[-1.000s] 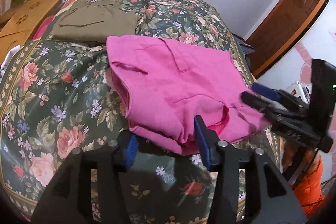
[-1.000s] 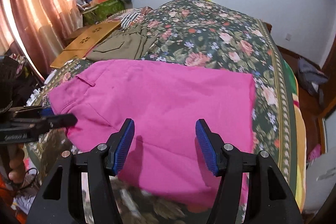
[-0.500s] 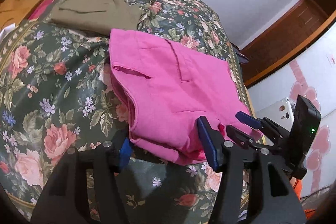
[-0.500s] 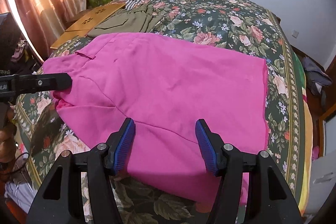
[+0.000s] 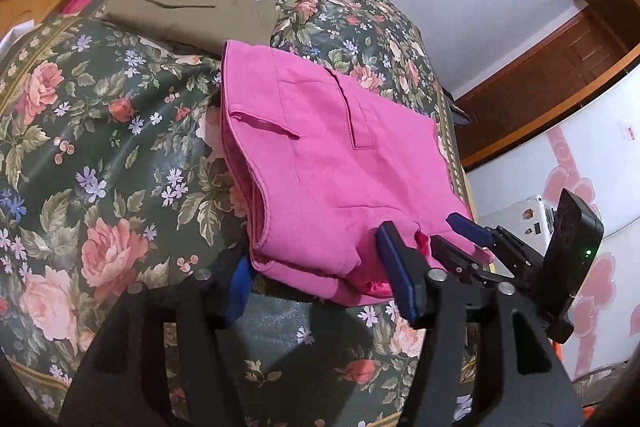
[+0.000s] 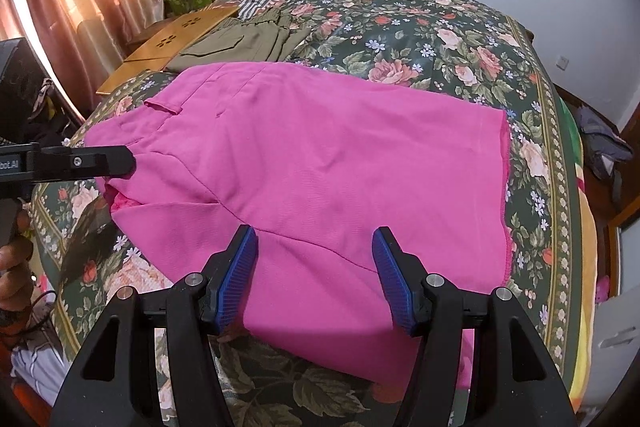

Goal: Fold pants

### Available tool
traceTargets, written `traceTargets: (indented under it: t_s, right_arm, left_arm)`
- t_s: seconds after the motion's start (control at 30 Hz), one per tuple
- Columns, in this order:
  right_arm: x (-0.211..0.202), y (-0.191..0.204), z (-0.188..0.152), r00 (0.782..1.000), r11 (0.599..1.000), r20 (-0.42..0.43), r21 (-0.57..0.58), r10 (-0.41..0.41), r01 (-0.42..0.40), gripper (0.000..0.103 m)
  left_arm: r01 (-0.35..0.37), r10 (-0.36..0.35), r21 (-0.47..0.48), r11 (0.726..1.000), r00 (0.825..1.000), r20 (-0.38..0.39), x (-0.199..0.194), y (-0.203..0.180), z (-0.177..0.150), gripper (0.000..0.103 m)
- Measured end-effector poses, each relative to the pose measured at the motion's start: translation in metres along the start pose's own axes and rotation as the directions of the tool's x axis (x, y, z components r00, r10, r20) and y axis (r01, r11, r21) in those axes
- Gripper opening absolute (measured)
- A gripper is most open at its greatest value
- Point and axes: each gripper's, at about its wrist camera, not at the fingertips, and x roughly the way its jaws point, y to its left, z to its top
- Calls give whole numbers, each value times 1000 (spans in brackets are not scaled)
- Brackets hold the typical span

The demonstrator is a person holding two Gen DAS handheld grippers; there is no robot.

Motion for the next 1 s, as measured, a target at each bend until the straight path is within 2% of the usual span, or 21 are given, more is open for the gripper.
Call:
traceTargets:
  t_s: [0.17,0.2,0.3,0.43,0.67,0.77,0.9,1.0]
  right_arm:
    - [0,1,0,1000,1000,4,0,-5,5,57]
    - [0,1,0,1000,1000,3,0,-5,5,57]
    - [-1,1,1,1000,1000,-1,-4,-10,10,57]
    - [-7,2,5,1000,1000,-6,-17,-19,19,57]
    - [-19,2,25,998,1000,64,15,6,-7,57]
    - [-13,3,35,996,998,79,50,26,-30,57]
    - [5,13,39,996,994,56,71,73,-77,57]
    - [16,29,38,990,988,19,58,140,-141,57]
  left_arm:
    - [30,-30,-45,999,1000,3,3,7,5,61]
    - [26,-26,-55,998,1000,-3,6,9,7,58]
    - [-7,7,-42,999,1000,-8,10,9,9,35]
    - [-44,43,14,999,999,19,6,2,8,28]
    - [-102,86,134,986,989,118,-22,-23,17,25]
    - [-145,111,195,970,978,176,-40,-37,23,24]
    - [-201,129,265,943,955,266,-66,-57,29,24]
    - [-222,123,315,923,944,305,-79,-72,29,23]
